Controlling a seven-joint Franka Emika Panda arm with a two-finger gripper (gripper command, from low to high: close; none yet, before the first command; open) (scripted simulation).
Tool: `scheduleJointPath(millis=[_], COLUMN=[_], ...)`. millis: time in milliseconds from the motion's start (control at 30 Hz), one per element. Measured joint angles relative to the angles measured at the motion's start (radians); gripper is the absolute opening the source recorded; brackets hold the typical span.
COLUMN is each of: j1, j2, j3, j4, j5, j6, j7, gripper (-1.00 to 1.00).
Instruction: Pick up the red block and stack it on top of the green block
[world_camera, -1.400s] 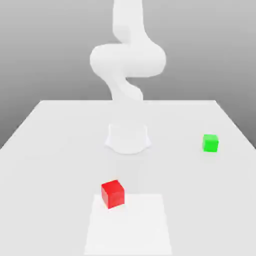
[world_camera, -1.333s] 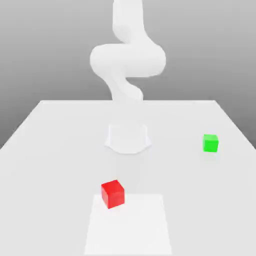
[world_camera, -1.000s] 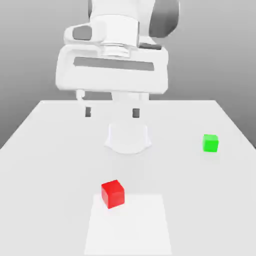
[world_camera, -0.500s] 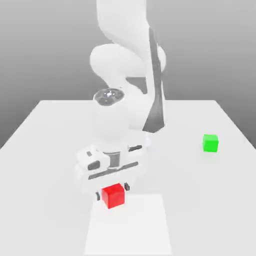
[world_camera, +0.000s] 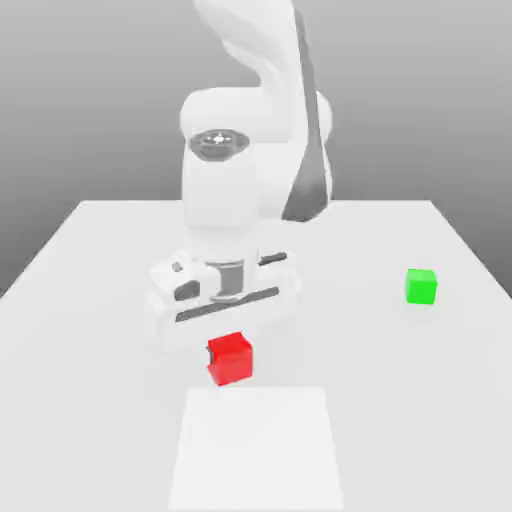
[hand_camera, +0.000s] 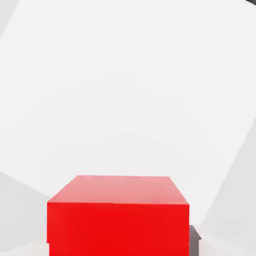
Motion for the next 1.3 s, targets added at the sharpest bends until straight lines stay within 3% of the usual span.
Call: scheduleJointPath(millis=[767,1300], j1=[1.01,0.871], j2=[-0.175,0.095], j3=[0.499,0.603], j4=[-0.019,-0.011], j5=[0.297,0.01], j6=[-0.149,0.1], j7=[-0.378,-0.189], gripper=[-1.0,-1.0])
